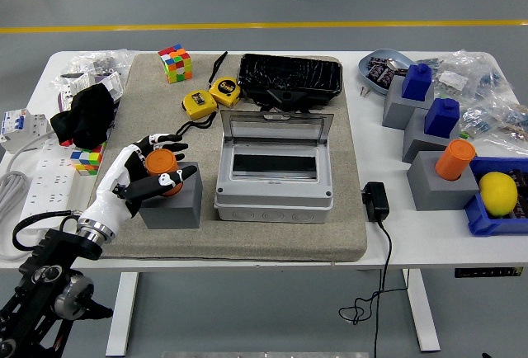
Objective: Fetch the battery,place it into the box,close the lid of the box
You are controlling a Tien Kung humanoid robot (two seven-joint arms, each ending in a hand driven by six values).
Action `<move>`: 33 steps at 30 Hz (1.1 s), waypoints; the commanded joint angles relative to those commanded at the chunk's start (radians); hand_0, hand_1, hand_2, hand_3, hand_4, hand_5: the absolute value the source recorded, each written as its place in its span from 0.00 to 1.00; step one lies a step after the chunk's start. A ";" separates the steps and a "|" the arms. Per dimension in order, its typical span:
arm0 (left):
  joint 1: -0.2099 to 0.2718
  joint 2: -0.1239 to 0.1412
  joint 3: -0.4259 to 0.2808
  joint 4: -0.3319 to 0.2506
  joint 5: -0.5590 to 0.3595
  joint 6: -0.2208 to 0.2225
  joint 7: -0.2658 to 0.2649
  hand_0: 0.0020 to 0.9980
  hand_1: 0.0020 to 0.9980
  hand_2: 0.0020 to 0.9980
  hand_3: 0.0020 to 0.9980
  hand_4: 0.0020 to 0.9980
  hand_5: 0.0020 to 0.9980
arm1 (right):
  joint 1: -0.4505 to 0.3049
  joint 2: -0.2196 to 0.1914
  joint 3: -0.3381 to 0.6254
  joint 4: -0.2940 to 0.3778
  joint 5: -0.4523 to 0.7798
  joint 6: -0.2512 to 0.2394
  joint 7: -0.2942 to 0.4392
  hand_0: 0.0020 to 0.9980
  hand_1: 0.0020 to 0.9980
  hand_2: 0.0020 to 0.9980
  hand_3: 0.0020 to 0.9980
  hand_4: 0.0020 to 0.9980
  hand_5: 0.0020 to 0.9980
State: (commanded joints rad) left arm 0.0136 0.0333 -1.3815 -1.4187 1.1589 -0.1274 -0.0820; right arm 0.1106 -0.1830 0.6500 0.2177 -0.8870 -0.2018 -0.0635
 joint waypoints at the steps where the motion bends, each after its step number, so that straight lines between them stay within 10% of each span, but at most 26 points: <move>1: 0.000 -0.001 0.003 0.001 0.000 0.001 -0.001 0.68 0.70 0.48 0.47 1.00 0.00 | 0.000 0.000 0.000 0.000 0.002 -0.001 0.000 0.76 0.69 0.71 0.74 1.00 1.00; 33: -0.026 -0.004 0.069 0.013 0.183 0.116 -0.016 0.46 0.50 0.34 0.28 1.00 0.00 | 0.003 -0.001 -0.008 -0.001 0.023 -0.007 0.003 0.76 0.69 0.71 0.74 1.00 1.00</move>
State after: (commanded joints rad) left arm -0.0119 0.0291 -1.3121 -1.4052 1.3415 -0.0110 -0.0977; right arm 0.1141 -0.1837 0.6420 0.2167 -0.8641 -0.2091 -0.0604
